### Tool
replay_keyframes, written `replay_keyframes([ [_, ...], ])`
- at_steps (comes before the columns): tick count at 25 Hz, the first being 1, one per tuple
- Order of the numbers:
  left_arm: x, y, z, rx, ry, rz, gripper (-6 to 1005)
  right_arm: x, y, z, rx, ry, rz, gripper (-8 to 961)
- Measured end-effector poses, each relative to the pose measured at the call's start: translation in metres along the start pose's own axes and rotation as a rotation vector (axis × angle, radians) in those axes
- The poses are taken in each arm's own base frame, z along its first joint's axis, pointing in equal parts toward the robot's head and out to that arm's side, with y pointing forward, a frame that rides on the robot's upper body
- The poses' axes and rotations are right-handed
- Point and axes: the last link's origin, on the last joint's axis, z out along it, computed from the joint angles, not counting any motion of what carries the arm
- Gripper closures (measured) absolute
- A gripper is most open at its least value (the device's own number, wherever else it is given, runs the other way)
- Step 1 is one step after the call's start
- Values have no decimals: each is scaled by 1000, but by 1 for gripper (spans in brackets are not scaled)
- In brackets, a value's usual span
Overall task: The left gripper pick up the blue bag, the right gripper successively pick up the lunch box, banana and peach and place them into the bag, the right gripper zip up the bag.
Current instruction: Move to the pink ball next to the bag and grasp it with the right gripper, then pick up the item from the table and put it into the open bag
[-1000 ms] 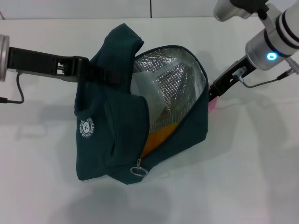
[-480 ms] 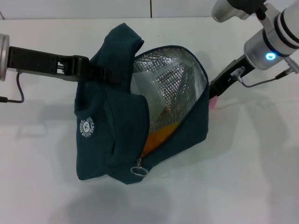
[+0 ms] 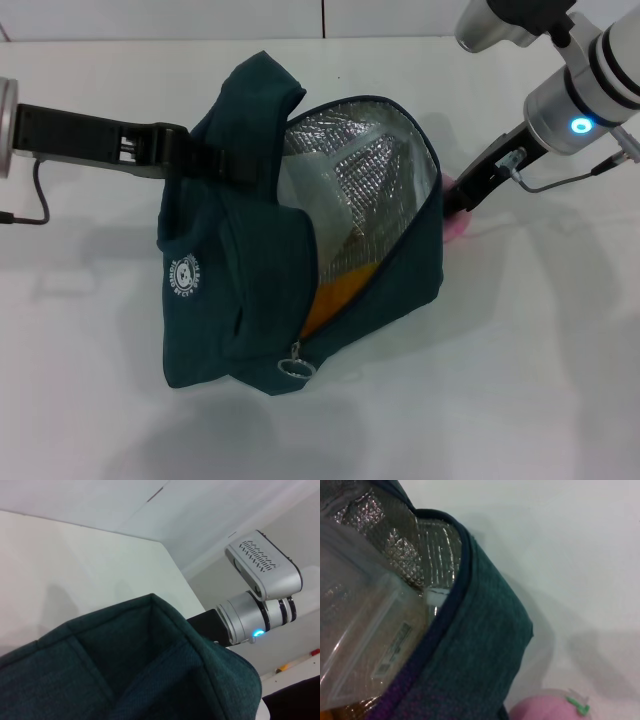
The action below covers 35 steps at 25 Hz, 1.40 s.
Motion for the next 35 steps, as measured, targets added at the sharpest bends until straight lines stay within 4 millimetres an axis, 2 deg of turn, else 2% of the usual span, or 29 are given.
replay_keyframes([
  [4, 0, 0, 0, 0, 0, 0, 958, 2, 0, 0, -4, 0, 8, 787],
  [13, 0, 0, -1, 1, -1, -6, 958, 3, -4, -7, 16, -37, 9, 820],
  [16, 0, 0, -1, 2, 0, -7, 958, 8, -12, -12, 27, -68, 55, 835],
  [19, 0, 0, -1, 2, 0, -8, 958, 18, -32, -27, 53, -154, 159, 858],
  [22, 0, -1, -1, 1, -1, -9, 958, 28, -49, -52, 83, -299, 211, 880],
  [24, -1, -1, -1, -1, -1, -14, 958, 33, -53, -72, 85, -415, 209, 894],
  [29, -4, -3, -3, 1, 2, -27, 958, 39, -40, -118, -39, -722, 156, 916],
  [31, -6, -4, -4, 4, 4, -31, 958, 41, -30, -130, -124, -813, 122, 921],
  [33, -6, -4, -4, 4, 5, -32, 958, 43, -24, -134, -181, -855, 102, 921],
  [34, -6, -5, -4, 5, 5, -33, 958, 49, -11, -137, -300, -896, 62, 921],
  [35, -6, -5, -5, 5, 5, -32, 958, 49, -10, -136, -314, -896, 57, 921],
])
